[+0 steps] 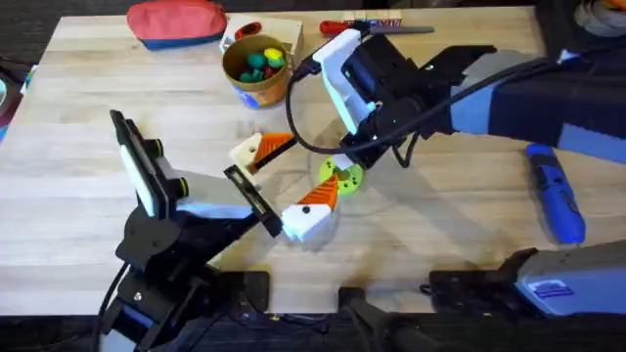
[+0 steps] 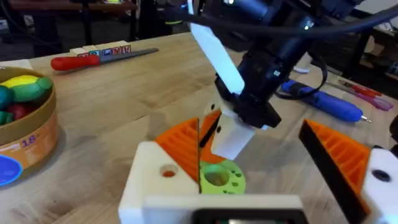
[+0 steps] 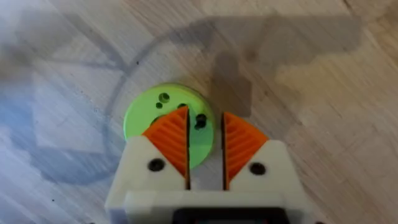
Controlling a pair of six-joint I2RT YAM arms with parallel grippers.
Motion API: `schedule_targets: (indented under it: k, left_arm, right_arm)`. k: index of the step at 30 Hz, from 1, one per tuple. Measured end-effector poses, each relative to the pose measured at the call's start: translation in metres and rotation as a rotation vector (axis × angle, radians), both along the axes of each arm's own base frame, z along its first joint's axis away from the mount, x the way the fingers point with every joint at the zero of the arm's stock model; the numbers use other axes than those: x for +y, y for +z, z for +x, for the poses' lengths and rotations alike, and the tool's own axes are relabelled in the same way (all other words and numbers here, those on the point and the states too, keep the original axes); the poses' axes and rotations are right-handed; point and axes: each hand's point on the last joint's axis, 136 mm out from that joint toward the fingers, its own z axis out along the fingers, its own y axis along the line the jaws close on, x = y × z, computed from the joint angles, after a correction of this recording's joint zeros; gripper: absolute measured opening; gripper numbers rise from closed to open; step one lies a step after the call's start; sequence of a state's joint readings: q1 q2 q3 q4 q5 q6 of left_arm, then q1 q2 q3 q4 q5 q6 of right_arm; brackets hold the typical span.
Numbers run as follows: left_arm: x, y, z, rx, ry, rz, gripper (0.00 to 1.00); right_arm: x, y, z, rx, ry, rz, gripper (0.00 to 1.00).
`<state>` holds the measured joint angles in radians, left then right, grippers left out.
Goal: Pick up the gripper from the table and insert it into the empty holder that is missing its gripper. Then pick up a screw, insert it into the mounting hole, and use the screwdriver to tighten it. Finally, clean up the table by picking up the vegetable and placing it into the bucket.
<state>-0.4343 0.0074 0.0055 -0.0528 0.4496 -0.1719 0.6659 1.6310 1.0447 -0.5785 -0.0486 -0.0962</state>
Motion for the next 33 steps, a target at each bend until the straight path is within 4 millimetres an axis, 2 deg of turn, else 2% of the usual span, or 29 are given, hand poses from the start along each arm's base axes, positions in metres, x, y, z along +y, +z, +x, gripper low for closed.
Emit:
schedule_targets:
  k: [4,7,17,21,27,33]
  left_arm:
    - [0.0,0.0,0.0,0.0,0.0,0.0,0.987]
    - [0.0,0.0,0.0,0.0,0.0,0.0,0.987]
    - [0.0,0.0,0.0,0.0,0.0,0.0,0.987]
    - [0.0,0.0,0.0,0.0,0.0,0.0,0.988]
    - [0.0,0.0,0.0,0.0,0.0,0.0,0.986]
    - [0.0,0.0,0.0,0.0,0.0,0.0,0.987]
  right_arm:
    - [0.0,0.0,0.0,-0.001,0.001,-0.001,0.168]
    - [0.0,-0.002,0.0,0.003,0.002,-0.002,0.017]
    - [0.001,-0.002,0.001,0.003,0.001,-0.002,0.003]
    - [0.0,0.004,0.0,0.014,0.001,-0.011,0.003]
    - [0.003,0.04,0.011,0.011,-0.009,-0.009,0.003]
    - [0.007,0.095,0.021,-0.015,-0.01,0.008,0.003]
